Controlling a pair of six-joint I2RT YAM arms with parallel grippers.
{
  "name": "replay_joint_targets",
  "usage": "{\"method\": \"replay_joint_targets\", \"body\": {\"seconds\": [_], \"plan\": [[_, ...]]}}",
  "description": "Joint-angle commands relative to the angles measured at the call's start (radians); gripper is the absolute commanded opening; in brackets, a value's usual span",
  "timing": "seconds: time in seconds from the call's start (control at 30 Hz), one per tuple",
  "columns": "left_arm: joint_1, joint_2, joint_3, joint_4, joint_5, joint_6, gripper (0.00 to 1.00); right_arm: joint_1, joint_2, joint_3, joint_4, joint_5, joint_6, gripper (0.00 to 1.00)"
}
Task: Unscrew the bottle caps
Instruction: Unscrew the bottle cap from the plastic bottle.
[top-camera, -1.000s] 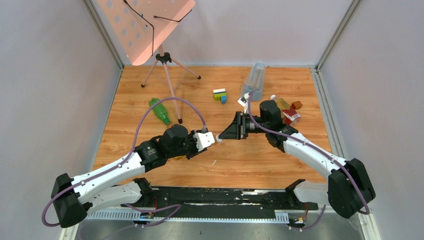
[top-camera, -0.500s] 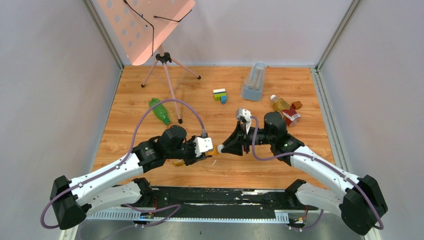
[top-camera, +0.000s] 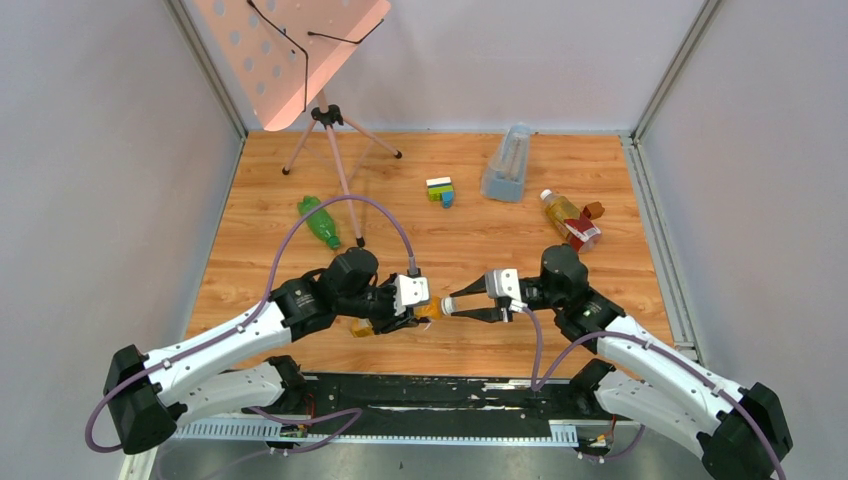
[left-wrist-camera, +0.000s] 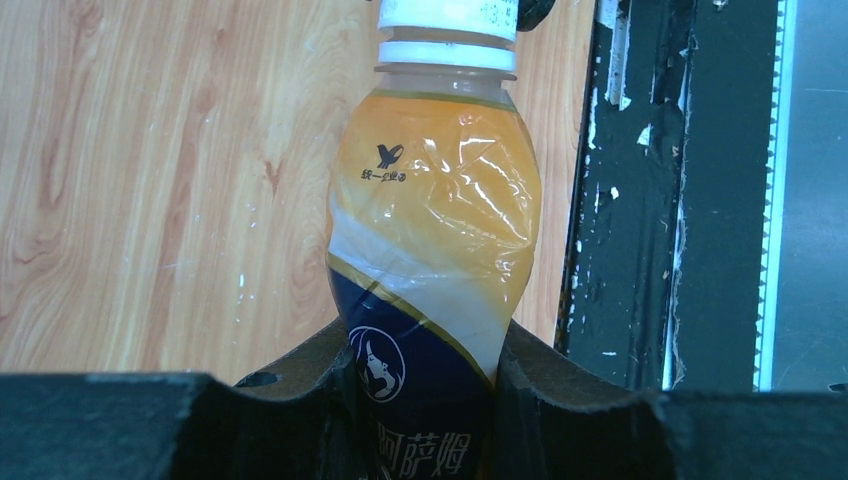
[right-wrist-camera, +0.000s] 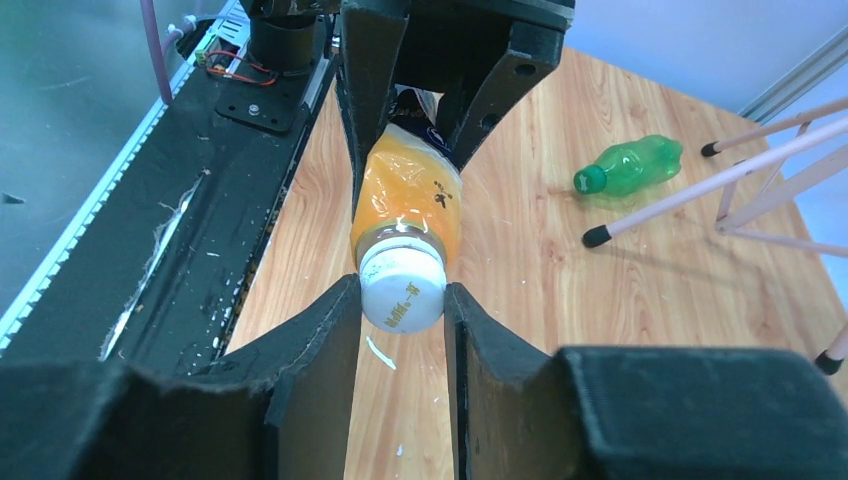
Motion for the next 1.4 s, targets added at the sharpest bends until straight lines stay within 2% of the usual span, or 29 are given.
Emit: {"method": "replay_joint_targets", "body": {"seconds": [0.0, 0.23, 0.43, 0.53, 0.6, 0.67, 0.73, 0.8, 0.87, 0.93, 1.07, 1.13, 1.37], "plan": [[-0.009, -0.007, 0.061, 0.049, 0.11, -0.019, 0.04, -0.001, -0.026, -0.016, 0.015, 0.034, -0.125, 0.12], [-0.008, -0.005, 0.06, 0.047, 0.098, 0.0, 0.04, -0.001, -0.084, -0.049, 0.091, 0.054, -0.028, 0.49], [-0.009, -0.003, 0.054, 0.044, 0.041, 0.014, 0.03, -0.001, -0.148, -0.05, 0.096, 0.121, 0.057, 0.59], [-0.008, -0.013, 0.038, 0.07, -0.062, 0.002, 0.03, -0.001, -0.173, -0.053, 0.108, 0.118, 0.137, 0.64], [-0.009, -0.022, 0.022, 0.098, -0.146, -0.008, 0.03, -0.001, -0.182, -0.061, 0.135, 0.144, 0.238, 0.68], [-0.009, -0.033, 0.002, 0.136, -0.216, -0.01, 0.04, -0.001, -0.172, -0.05, 0.148, 0.208, 0.405, 0.8], [-0.01, -0.044, -0.019, 0.171, -0.259, 0.002, 0.04, -0.001, -0.14, -0.015, 0.13, 0.337, 0.614, 0.88], [-0.013, -0.053, -0.034, 0.193, -0.288, 0.012, 0.04, -0.001, -0.085, 0.065, 0.022, 0.466, 0.79, 0.88], [-0.015, -0.06, -0.042, 0.207, -0.312, 0.02, 0.03, -0.004, -0.019, 0.16, -0.111, 0.54, 0.938, 0.8], [-0.017, -0.065, -0.048, 0.217, -0.328, 0.033, 0.03, -0.007, 0.036, 0.215, -0.197, 0.528, 1.055, 0.79], [-0.026, -0.061, -0.048, 0.208, -0.346, 0.063, 0.03, -0.019, 0.093, 0.236, -0.189, 0.448, 1.288, 0.75], [-0.029, -0.058, -0.043, 0.197, -0.362, 0.07, 0.03, -0.021, 0.116, 0.233, -0.162, 0.406, 1.353, 0.73], [-0.039, -0.06, -0.042, 0.188, -0.367, 0.076, 0.03, -0.04, 0.159, 0.244, -0.158, 0.385, 1.405, 0.64]]}}
